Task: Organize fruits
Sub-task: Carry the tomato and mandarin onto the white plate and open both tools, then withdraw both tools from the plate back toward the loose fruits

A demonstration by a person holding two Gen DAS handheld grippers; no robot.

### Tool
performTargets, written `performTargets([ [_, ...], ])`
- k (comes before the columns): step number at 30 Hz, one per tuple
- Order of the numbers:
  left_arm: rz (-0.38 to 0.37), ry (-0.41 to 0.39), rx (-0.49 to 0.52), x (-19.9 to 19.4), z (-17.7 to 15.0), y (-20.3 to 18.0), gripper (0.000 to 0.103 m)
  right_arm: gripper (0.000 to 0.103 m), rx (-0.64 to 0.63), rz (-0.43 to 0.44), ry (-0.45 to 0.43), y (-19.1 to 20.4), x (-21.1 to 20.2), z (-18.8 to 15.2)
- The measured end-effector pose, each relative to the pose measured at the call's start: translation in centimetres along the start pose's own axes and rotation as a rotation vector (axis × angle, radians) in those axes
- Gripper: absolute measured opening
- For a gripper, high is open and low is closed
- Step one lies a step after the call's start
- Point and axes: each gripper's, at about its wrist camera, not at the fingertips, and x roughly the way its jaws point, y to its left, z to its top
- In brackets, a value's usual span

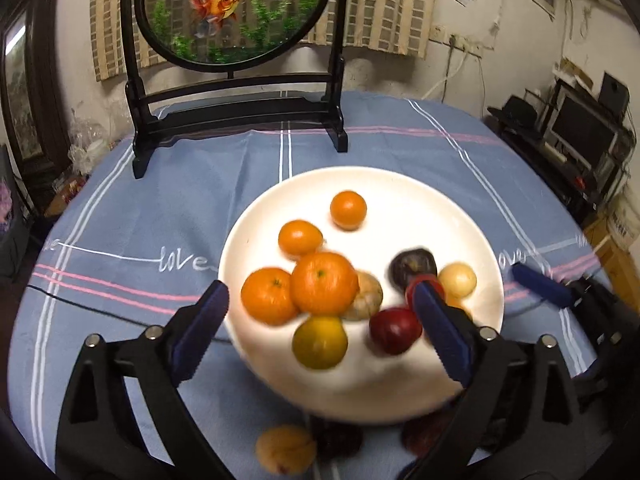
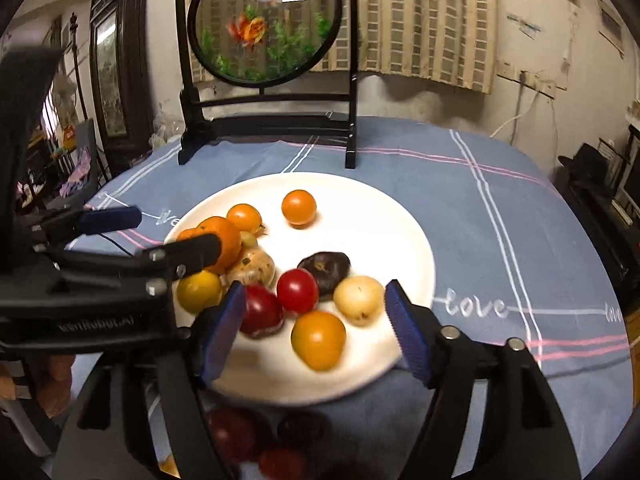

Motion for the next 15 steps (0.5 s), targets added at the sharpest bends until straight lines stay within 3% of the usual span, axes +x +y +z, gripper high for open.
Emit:
performTargets([
  [7,-0.006,-0.037,-0.015,-3.6,-3.8,0.1,0.096,0.074,0.087,0.01,0.023,-0.9,-4.2,-3.6],
  [10,0.025,-0.052,-0.013,-4.8,-5.7,0.0,0.097,0.074,0.12,0.013,0.028,-1.1,-5.8,-5.7],
  [15,0.062,-0.07,-0.01,-6.2,-8.5,0.3,0.097,0.074,0.123,-0.051,0.011,-0.7,-7.7,-8.8],
])
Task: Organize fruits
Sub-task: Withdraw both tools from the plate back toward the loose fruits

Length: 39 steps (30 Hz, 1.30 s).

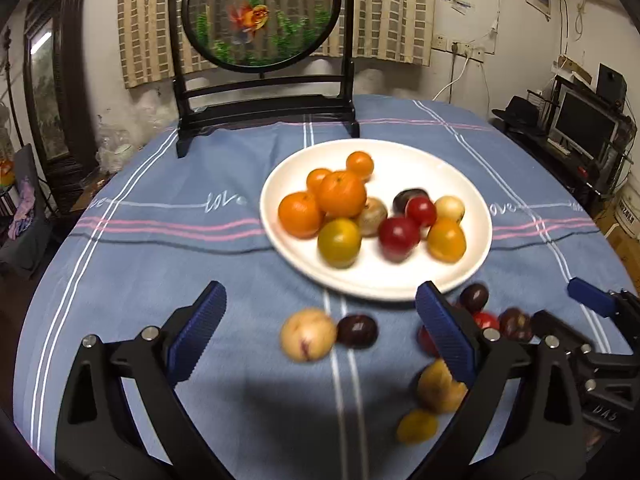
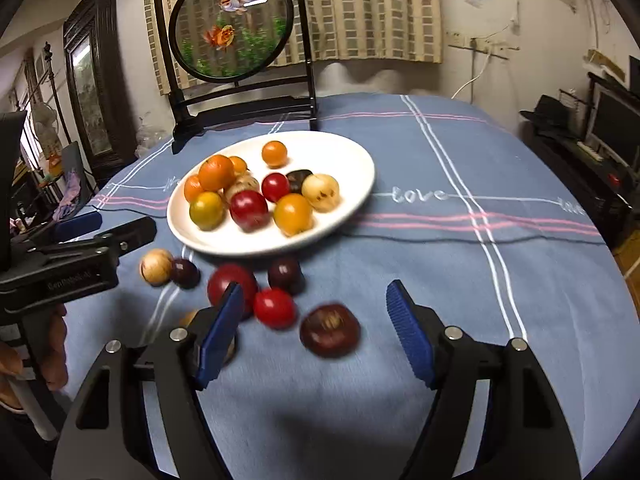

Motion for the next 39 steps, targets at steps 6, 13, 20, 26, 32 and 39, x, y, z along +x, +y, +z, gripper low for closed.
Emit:
performTargets([
  [6,-0.016,0.037,-0.027,-0.7,-1.9,0.9,0.098,0.074,0.02,-0.005,0.02,-0.3,-0.9,-1.4],
  [13,-0.03,0.029,-0.043,-1.8,-2.9,1.5,0.099,0.074,0.03,-0.003,0.042,-0.4,-1.6,-2.4],
  [20,0.021,0.06,-0.018,-1.4,-4.4,1.7,0.099,0.074,0.004,-0.015,0.091,0.1,-0.8,-3.3],
  [26,-0.028,0.125,-0.006,-0.4,-5.4,1.8,0.099,0.074,-0.046,-0.042,0.097,0.8,-0.6,-3.2],
  [32,-0.063,0.159,0.017,-0.3,-6.0,2.0,0.099,0.074,-0.083,-0.104,0.133,0.5,0.2,-2.9],
  [39,-0.064,0.209,-0.027,0.2,-6.7,3.2,0.099,0.069,-0.097,-0.127,0.205,-0.7,3.0,-1.8],
])
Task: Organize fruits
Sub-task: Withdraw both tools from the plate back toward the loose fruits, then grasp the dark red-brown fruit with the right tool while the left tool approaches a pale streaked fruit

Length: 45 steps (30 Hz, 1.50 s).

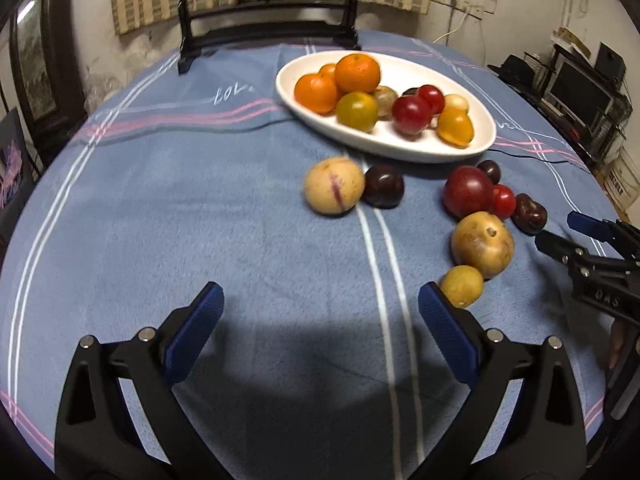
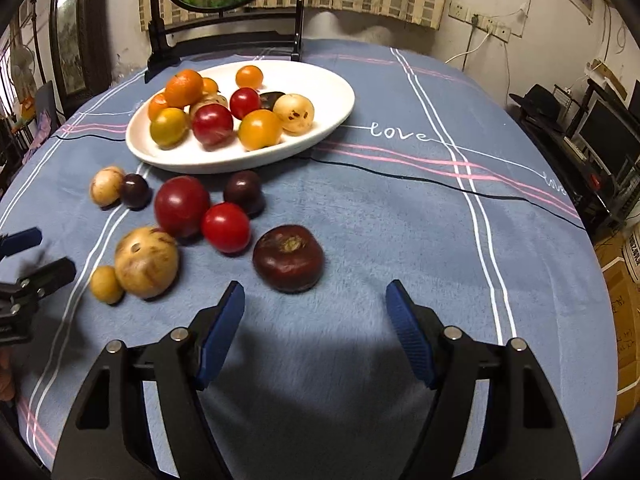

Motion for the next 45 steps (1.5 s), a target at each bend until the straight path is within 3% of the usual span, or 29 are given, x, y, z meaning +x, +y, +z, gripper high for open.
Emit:
performTargets([
  [8,-0.009,0.016,0.002,0.2,-0.2,0.0,0.099,0.066,-0.009,0.035,0.051,0.5,2.3,1.3],
  [9,-0.008,0.015,0.005,0.2,-0.2,-0.1,0.099,0.064,-0.011,0.037,0.058,0.6,2.5,1.4],
  [10,-0.008,0.016,0.01,0.2,-0.1,-0.2,0.099,0.051,-0.007,0.05,0.053,0.6,2.5,1.6],
  [12,-0.008,0.021,0.017,0.3,0.0,-0.1,0.099,0.042,-0.008,0.059,0.046,0.6,2.3,1.6],
  [16,0.03,0.019,0.027,0.4,1.0,0.1,0.099,0.042,0.005,0.071,0.03,0.5,1.6,1.2],
  [21,0.023,0.025,0.019,0.8,2.4,0.6,0.099,0.042,0.034,0.118,-0.007,0.2,0.0,0.5],
  [28,0.043,0.057,0.102,3.2,3.6,-0.8,0.099,0.042,0.02,0.148,-0.05,0.4,-2.0,0.0],
  [33,0.033,0.067,0.107,4.1,4.0,-1.0,0.099,0.042,0.016,0.162,-0.059,0.4,-2.5,0.0],
  [42,0.005,0.06,0.127,5.3,5.4,-1.1,0.077,0.042,0.014,0.196,-0.056,0.6,-2.8,-0.1],
  [45,-0.03,0.043,0.152,5.0,5.7,-1.4,0.06,0.042,0.01,0.205,-0.052,0.8,-2.9,-0.1],
])
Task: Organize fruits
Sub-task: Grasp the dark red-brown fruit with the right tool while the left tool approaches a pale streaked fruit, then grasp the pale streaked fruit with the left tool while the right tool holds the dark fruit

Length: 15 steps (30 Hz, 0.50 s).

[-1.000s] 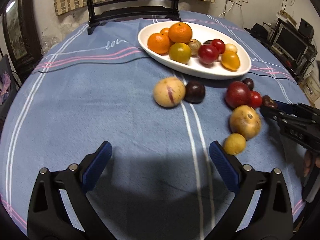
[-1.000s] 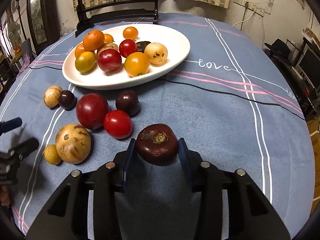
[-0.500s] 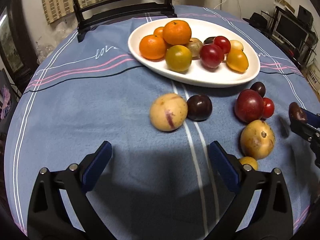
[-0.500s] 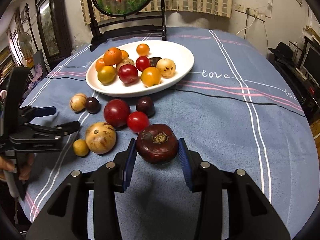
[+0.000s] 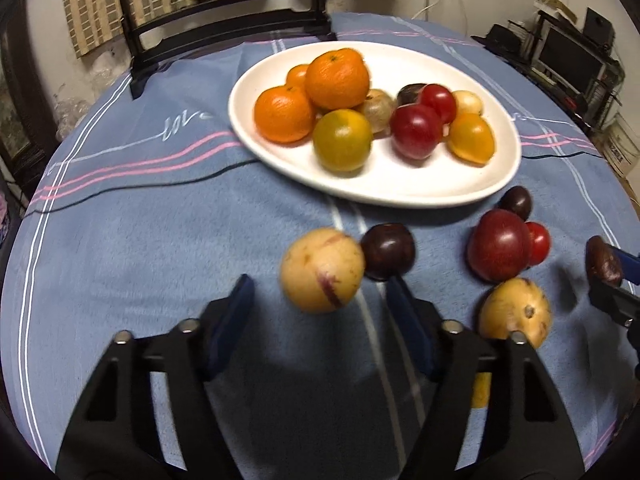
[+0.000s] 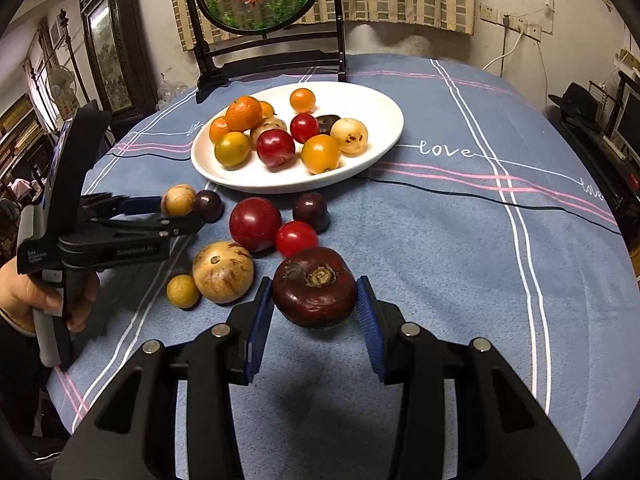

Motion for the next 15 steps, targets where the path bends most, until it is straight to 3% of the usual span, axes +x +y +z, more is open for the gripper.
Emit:
performTargets([
  [1,-0.009,-0.005,0.01,-0.1,0.1,-0.2,0.053,0.042,-0.002,0.002,0.002,0.1,0.0,0.0],
  [4,0.011,-0.018,0.032,-0.2,0.2,-0.5,0.047,0.042,-0.004,0.004,0.003,0.3,-0.1,-0.1],
  [5,0.015,-0.014,0.031,-0.1,0.2,-0.4,0.037,0.042,-0.005,0.004,0.003,0.3,-0.2,-0.2],
  [15,-0.01,-0.035,0.003,-1.9,-0.6,-0.1,0.037,0.042,-0.006,-0.008,-0.003,0.4,-0.8,-0.2],
])
